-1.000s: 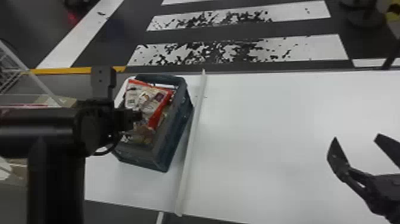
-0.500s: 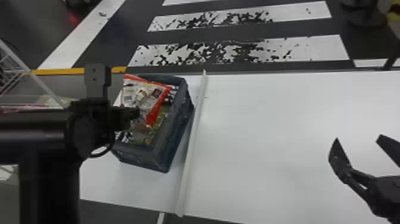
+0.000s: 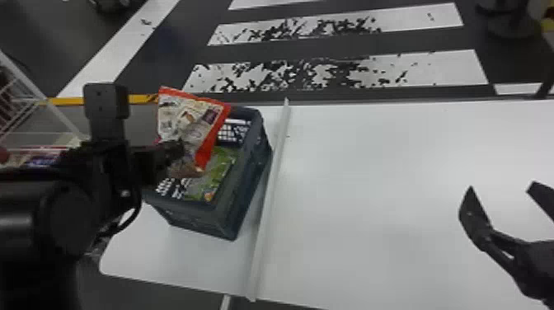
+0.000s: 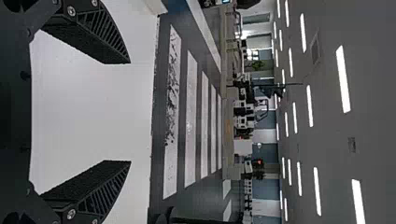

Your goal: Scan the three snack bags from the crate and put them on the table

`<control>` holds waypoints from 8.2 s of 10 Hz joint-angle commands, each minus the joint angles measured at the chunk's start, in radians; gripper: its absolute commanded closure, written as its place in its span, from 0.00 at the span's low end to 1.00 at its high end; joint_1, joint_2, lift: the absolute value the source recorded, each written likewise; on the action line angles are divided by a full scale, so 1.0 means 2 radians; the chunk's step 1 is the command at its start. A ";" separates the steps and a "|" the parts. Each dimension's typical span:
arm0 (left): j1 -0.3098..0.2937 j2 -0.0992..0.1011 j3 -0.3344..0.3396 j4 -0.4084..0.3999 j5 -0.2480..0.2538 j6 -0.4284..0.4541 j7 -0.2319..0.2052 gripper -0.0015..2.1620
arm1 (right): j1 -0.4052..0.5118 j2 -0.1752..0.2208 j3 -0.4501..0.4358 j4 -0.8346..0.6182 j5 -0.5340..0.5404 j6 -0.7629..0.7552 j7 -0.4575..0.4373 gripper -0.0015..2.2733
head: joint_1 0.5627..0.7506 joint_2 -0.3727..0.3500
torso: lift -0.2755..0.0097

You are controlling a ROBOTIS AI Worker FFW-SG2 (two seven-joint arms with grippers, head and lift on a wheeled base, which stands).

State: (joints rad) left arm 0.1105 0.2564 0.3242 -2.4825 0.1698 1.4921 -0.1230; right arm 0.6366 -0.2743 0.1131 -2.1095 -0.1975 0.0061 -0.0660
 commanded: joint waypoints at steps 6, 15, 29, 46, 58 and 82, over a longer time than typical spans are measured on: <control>0.000 -0.051 -0.046 -0.020 0.057 -0.005 -0.128 0.95 | -0.034 0.005 -0.009 -0.003 -0.005 0.023 0.001 0.06 | 0.70 0.66 | 0.64; 0.060 -0.080 -0.303 0.161 -0.059 -0.260 -0.176 0.95 | -0.055 0.019 -0.043 -0.001 -0.025 0.017 0.005 0.06 | 0.70 0.17 | 0.64; 0.080 -0.099 -0.355 0.241 -0.115 -0.450 -0.148 0.01 | -0.037 0.018 -0.063 -0.012 -0.048 -0.008 0.009 0.06 | 0.70 0.03 | 0.64; 0.251 -0.108 -0.046 0.048 0.043 -0.529 -0.112 0.01 | 0.020 0.023 -0.049 -0.021 -0.197 0.299 0.119 0.99 | 0.70 0.69 | 0.64; 0.271 -0.113 -0.045 0.026 0.045 -0.539 -0.124 0.01 | 0.021 0.052 -0.130 -0.012 -0.182 0.337 0.137 0.99 | 0.70 0.66 | 0.64; 0.275 -0.120 -0.127 0.015 0.004 -0.548 -0.050 0.00 | -0.097 0.057 -0.012 0.259 0.001 -0.072 0.110 0.99 | 0.70 0.50 | 0.64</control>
State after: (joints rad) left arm 0.6596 0.0154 0.0693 -2.4550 0.1772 0.3971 -0.2214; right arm 0.4446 -0.1603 0.0774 -1.6084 -0.2139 -0.1139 0.1551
